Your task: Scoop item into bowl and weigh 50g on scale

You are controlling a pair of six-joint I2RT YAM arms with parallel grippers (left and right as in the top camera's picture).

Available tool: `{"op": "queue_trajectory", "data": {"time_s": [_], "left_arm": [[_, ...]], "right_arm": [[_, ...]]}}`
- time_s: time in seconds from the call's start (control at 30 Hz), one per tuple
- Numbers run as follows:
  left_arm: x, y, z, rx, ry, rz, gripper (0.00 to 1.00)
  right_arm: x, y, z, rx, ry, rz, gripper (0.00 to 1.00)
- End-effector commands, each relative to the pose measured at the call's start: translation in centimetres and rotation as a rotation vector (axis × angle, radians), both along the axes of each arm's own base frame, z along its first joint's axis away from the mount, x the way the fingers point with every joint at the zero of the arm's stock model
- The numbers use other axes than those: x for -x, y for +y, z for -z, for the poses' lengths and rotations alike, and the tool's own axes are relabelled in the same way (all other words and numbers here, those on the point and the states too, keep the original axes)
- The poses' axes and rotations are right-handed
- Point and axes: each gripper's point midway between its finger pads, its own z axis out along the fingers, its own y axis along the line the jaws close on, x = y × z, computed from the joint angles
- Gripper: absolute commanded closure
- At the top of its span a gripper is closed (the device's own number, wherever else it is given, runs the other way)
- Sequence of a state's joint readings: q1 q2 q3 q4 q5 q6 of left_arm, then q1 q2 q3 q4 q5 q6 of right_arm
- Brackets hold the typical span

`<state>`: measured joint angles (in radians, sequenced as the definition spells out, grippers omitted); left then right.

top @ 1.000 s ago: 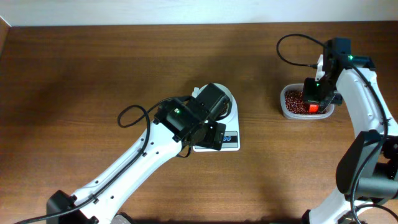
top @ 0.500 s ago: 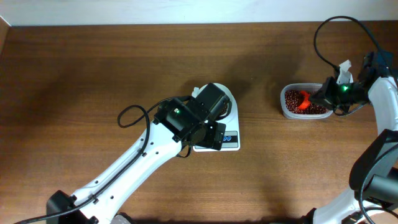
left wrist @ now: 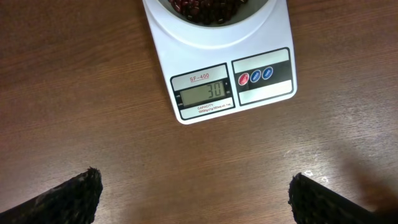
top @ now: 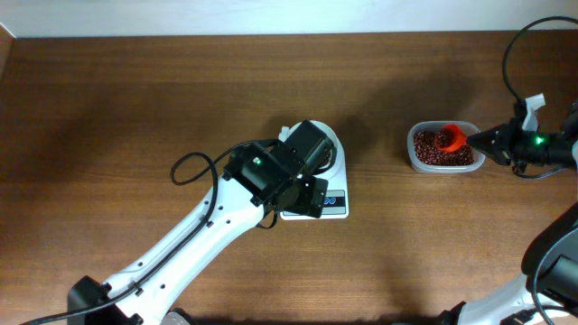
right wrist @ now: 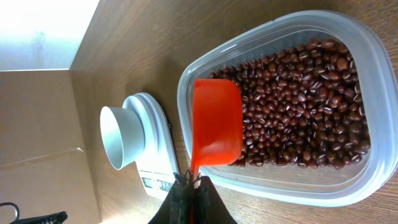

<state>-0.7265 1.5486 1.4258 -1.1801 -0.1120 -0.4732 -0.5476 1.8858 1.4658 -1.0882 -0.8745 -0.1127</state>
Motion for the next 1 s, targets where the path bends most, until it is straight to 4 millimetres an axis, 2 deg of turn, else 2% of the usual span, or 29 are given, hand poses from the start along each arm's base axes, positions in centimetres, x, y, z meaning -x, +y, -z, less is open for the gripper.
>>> {"op": "queue_trajectory", "data": {"time_s": [0.0,0.13,0.27,0.4,0.47,0.57,0.67,0.8,0.97], "left_arm": [[0.1,-0.1,0.1,0.003,0.004,-0.009,0.01],[0.1,-0.1,0.1,0.003,0.004,-0.009,0.01],[0.1,-0.1,0.1,0.003,0.004,-0.009,0.01],[0.1,-0.1,0.1,0.003,0.004,-0.009,0.01],[0.1,-0.1,0.1,0.003,0.004,-0.009,0.01],[0.1,-0.1,0.1,0.003,0.004,-0.009,0.01],[0.1,-0.1,0.1,0.003,0.004,-0.009,0.01],[0.1,-0.1,0.1,0.003,0.004,-0.009,0.01],[0.1,-0.1,0.1,0.004,0.003,-0.009,0.01]], "right_arm": [[0.3,0.4,0.0,-0.039,-0.001,-0.008,0.96],[0.2,0.5,-0.6,-0.091,-0.013,0.008,0.96],[0.5,-0.6,-0.9,-0.108,-0.016,0.044,0.96],[0.0,-0.2,-1.8,-0.156,-0.061,0.041,0.96],[-0.2,0.1,-2.6,-0.196,-0.091,0.039,0.96],[-0.3,-0.6,-4.0,-0.270,-0.147,0.068,0.96],[-0.5,-1.3,-6.8,-0.405,-0.253,0.095,0.96],[-0.6,-1.1,-10.0,-0.557,-0.360,0.089,0.96],[-0.5,-1.0,-10.2,-0.595,-0.331,0.105,0.96]]}}
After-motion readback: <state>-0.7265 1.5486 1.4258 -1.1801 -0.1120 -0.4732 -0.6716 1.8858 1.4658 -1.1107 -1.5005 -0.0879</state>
